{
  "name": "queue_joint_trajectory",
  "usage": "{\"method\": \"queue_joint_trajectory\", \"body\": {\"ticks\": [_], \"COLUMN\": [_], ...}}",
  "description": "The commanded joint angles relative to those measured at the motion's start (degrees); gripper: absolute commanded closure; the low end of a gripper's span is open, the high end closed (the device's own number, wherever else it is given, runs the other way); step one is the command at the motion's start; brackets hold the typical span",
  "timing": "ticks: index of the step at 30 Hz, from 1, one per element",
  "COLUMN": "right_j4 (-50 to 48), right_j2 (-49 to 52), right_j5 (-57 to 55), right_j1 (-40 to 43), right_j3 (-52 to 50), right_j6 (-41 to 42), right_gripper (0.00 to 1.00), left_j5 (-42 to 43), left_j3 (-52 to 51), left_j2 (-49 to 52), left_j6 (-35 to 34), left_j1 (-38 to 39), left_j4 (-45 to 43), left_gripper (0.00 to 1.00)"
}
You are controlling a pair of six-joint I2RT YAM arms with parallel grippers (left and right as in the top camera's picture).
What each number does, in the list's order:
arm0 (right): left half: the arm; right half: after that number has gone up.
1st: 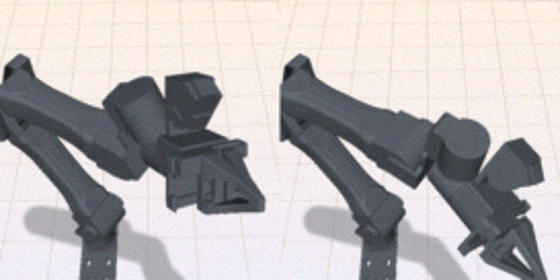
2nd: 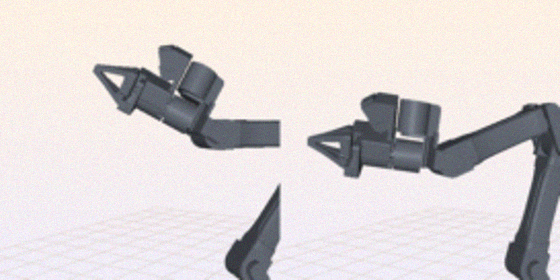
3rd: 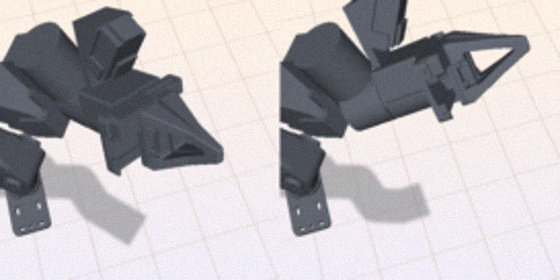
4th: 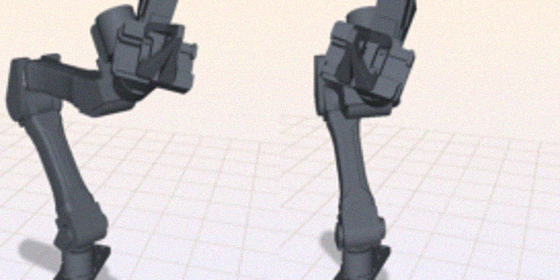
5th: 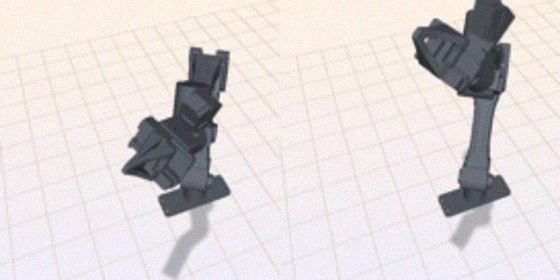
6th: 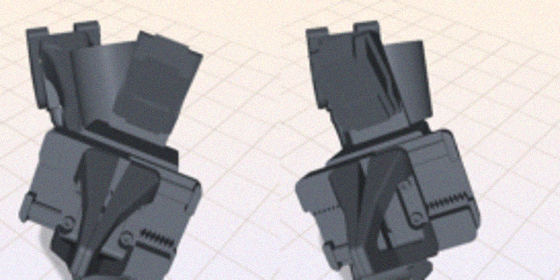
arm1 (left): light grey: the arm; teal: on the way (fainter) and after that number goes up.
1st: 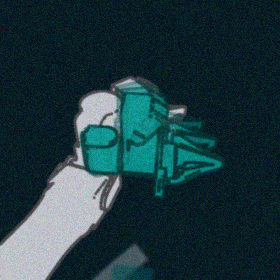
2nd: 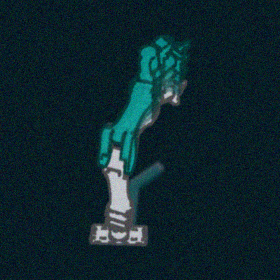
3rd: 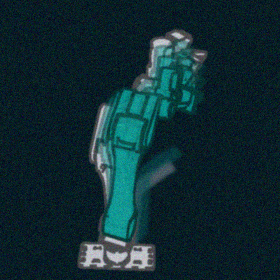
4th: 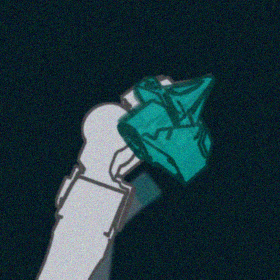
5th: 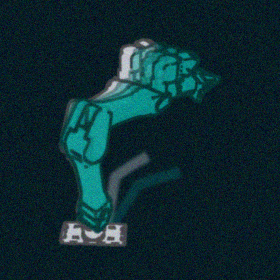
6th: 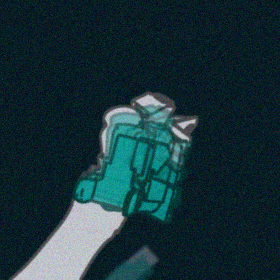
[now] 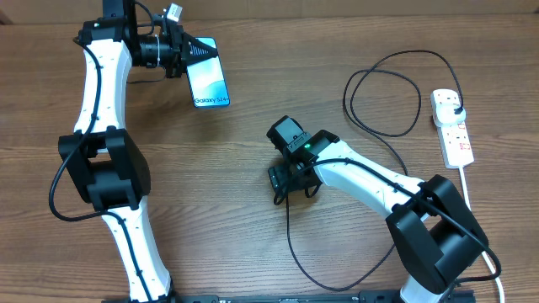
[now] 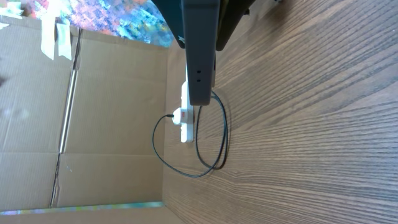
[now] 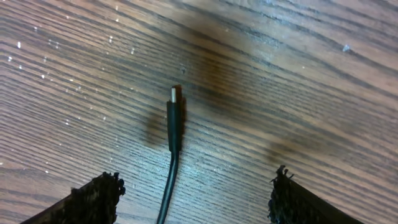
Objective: Plug charger to phone and switch on socket
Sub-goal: 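Lower the right gripper and close it on the USB-C plug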
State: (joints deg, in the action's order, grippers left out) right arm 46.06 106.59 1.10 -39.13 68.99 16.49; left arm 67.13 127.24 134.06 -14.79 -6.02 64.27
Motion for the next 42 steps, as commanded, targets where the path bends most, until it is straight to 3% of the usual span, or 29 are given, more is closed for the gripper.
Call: {"method": "queue_joint_trajectory", "body": {"ticks": [1, 9, 27, 42], "right_j4": [-0.92, -3.87, -6.58, -5.97], "right_j2": [0.59, 0.61, 3.80, 6.69], "right_j5": [0.07, 0.50, 0.00, -0.17], "right_j1": [-0.17, -0.31, -0.31, -0.31], "right_j3": [1.57, 1.53, -1.11, -1.14], "right_j6": [-0.07, -0.07, -0.15, -0.13], "right_gripper": [0.20, 0.26, 0.27, 0.52], "left_j5": [1.29, 1.29, 1.31, 1.33], "left_j3": [1.27, 1.27, 1.27, 1.27], "left_j2": [-0.35, -0.35, -0.33, -0.33], "left_j6": [0.63, 0.63, 0.59, 0.59], "left_j1": [0.59, 0.63, 0.85, 0.83], "left_j4": [-0.24, -0.24, -0.63, -0.63], "left_gripper": [0.96, 0.96, 0.96, 0.96]}}
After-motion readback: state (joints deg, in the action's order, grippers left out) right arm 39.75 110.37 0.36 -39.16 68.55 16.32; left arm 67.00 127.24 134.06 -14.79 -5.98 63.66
